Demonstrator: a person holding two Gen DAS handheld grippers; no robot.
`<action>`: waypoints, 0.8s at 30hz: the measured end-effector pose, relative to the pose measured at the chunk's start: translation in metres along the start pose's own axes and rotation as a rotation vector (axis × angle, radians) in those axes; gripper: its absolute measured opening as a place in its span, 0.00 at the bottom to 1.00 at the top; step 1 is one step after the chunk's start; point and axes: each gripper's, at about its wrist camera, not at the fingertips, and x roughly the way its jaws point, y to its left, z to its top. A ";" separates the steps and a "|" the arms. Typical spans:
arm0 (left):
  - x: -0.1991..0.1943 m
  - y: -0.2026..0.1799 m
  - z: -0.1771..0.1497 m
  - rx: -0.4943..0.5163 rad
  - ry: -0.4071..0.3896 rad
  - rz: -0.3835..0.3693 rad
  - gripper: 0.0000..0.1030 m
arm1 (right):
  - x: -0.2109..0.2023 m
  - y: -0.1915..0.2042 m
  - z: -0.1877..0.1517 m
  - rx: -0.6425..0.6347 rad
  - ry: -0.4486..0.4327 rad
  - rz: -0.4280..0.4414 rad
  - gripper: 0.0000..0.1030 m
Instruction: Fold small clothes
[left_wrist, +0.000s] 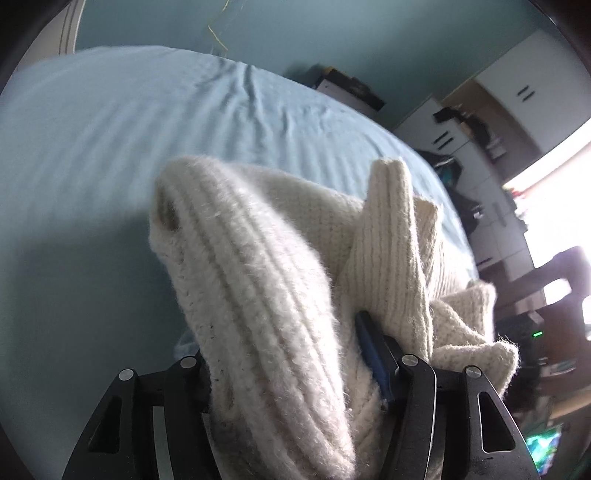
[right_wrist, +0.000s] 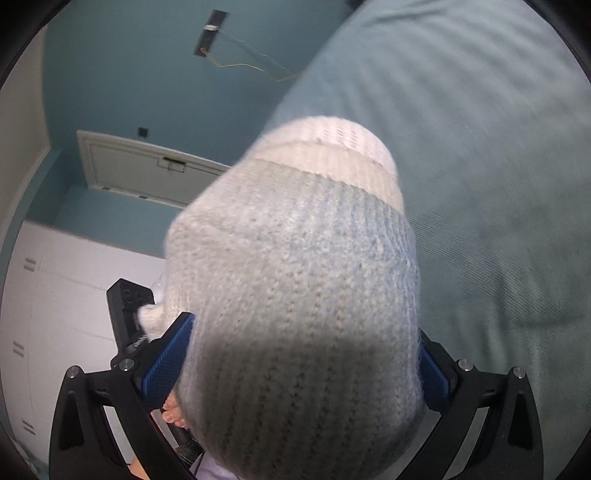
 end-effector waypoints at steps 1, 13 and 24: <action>0.001 0.001 0.001 -0.005 0.009 -0.007 0.61 | -0.002 -0.005 0.000 0.016 0.005 0.011 1.00; -0.112 -0.022 -0.035 0.105 -0.220 0.309 0.77 | -0.061 0.080 -0.043 -0.055 -0.042 -0.376 1.00; -0.246 -0.070 -0.141 0.256 -0.354 0.525 1.00 | -0.169 0.219 -0.154 -0.309 -0.035 -0.367 1.00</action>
